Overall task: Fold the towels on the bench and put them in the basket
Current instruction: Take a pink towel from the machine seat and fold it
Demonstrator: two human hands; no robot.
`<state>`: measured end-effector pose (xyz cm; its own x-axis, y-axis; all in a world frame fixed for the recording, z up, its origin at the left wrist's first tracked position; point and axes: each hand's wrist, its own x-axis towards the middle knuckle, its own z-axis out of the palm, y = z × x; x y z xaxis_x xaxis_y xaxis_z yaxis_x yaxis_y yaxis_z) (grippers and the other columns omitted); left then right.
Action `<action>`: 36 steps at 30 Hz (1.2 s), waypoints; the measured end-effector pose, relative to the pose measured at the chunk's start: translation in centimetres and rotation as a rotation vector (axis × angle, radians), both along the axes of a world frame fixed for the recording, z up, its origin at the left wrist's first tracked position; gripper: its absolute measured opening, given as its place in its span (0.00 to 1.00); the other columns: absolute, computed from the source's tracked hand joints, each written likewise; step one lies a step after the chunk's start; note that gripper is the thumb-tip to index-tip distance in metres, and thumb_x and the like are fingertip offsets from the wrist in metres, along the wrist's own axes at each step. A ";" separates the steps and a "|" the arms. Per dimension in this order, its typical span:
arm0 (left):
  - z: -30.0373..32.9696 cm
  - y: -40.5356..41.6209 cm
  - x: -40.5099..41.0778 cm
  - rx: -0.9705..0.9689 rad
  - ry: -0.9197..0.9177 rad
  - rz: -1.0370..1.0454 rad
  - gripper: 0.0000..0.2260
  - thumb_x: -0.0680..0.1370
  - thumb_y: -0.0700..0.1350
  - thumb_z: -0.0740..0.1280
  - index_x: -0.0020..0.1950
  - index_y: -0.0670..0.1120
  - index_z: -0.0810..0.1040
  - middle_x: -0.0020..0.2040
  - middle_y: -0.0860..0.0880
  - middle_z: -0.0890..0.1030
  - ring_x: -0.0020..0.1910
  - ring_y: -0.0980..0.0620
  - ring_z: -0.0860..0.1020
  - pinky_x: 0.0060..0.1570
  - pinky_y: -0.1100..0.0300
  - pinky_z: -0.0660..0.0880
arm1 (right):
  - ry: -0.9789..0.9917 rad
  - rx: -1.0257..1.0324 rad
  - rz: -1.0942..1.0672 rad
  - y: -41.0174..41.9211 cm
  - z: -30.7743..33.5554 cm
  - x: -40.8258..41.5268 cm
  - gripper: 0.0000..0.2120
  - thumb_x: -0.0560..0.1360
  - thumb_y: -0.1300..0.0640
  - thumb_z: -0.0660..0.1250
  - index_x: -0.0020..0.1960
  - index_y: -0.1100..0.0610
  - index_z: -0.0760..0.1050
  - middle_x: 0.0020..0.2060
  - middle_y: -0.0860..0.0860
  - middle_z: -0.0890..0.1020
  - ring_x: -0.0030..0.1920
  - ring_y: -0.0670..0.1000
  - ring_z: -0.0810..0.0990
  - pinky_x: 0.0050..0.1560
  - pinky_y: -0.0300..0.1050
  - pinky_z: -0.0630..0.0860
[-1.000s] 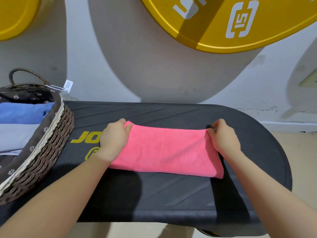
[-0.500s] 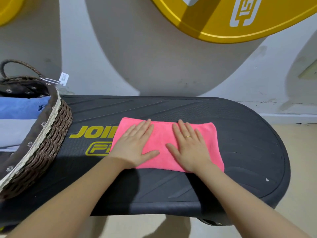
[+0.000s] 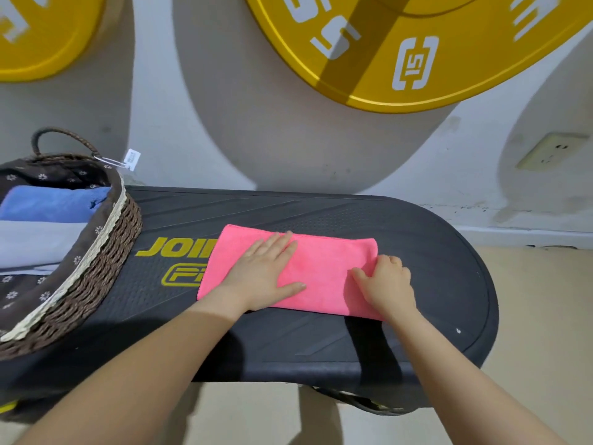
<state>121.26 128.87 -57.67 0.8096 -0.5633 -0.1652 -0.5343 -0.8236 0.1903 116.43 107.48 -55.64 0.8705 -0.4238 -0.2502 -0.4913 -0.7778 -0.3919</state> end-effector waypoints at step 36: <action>0.4 3.6 -0.4 -1.041 0.443 0.746 0.21 0.77 0.36 0.62 0.70 0.45 0.66 0.59 0.47 0.77 0.57 0.49 0.76 0.57 0.56 0.73 | -0.353 0.343 0.205 10.9 1.2 2.3 0.19 0.74 0.69 0.57 0.60 0.56 0.76 0.61 0.53 0.76 0.60 0.53 0.73 0.59 0.39 0.67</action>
<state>120.85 132.45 -57.30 0.9650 -0.0399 -0.2592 0.2407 -0.2575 0.9358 118.70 118.37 -54.47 0.9831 -0.1817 -0.0211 -0.1349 -0.6424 -0.7544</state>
